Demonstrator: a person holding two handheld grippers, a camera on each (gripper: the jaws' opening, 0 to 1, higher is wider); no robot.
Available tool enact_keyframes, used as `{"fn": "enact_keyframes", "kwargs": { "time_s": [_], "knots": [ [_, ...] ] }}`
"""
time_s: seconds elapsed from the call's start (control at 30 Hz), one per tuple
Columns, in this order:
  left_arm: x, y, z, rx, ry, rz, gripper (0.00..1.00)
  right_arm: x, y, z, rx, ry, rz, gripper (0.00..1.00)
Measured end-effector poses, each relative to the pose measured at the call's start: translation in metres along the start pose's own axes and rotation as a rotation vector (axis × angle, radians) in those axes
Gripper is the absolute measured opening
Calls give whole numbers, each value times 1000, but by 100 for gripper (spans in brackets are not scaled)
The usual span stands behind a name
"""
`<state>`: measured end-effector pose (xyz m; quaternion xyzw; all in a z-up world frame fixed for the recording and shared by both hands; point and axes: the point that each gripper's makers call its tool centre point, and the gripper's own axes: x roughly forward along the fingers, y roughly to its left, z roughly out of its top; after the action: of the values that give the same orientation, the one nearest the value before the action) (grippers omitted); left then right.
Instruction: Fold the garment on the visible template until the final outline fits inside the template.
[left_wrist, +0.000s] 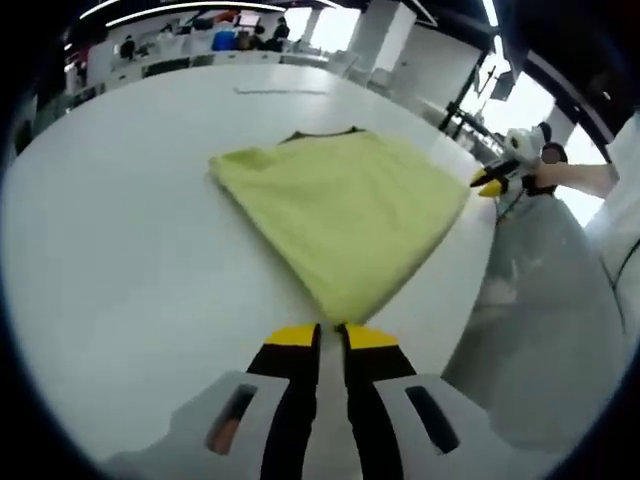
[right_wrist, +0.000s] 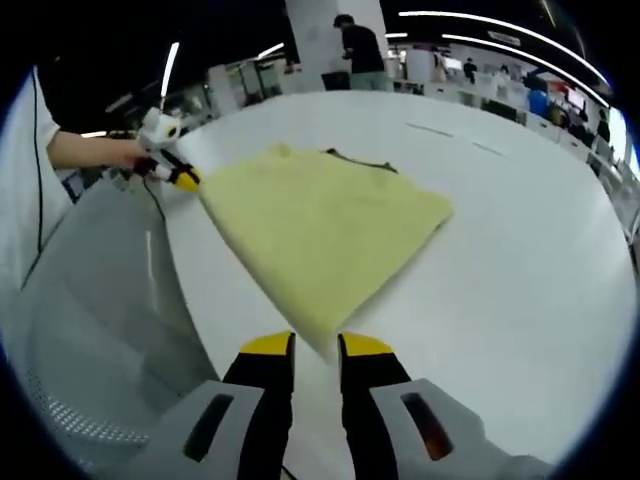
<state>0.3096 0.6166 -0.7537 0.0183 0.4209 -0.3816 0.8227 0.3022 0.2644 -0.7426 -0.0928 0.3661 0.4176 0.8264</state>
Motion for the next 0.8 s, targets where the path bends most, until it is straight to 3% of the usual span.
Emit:
{"fn": "enact_keyframes", "kwargs": {
  "time_s": [0.17,0.4,0.63,0.8],
  "knots": [
    [0,-2,-2,3,-1,-9,2,5,0,-2,4,10,9,15],
    [1,-1,-1,24,3,-12,0,12,0,1,-13,12,9,5],
    [-5,8,1,96,28,15,0,8,-3,2,-18,8,13,4],
    [-10,10,6,90,18,2,0,7,-3,4,-16,7,19,4]
  ]
}}
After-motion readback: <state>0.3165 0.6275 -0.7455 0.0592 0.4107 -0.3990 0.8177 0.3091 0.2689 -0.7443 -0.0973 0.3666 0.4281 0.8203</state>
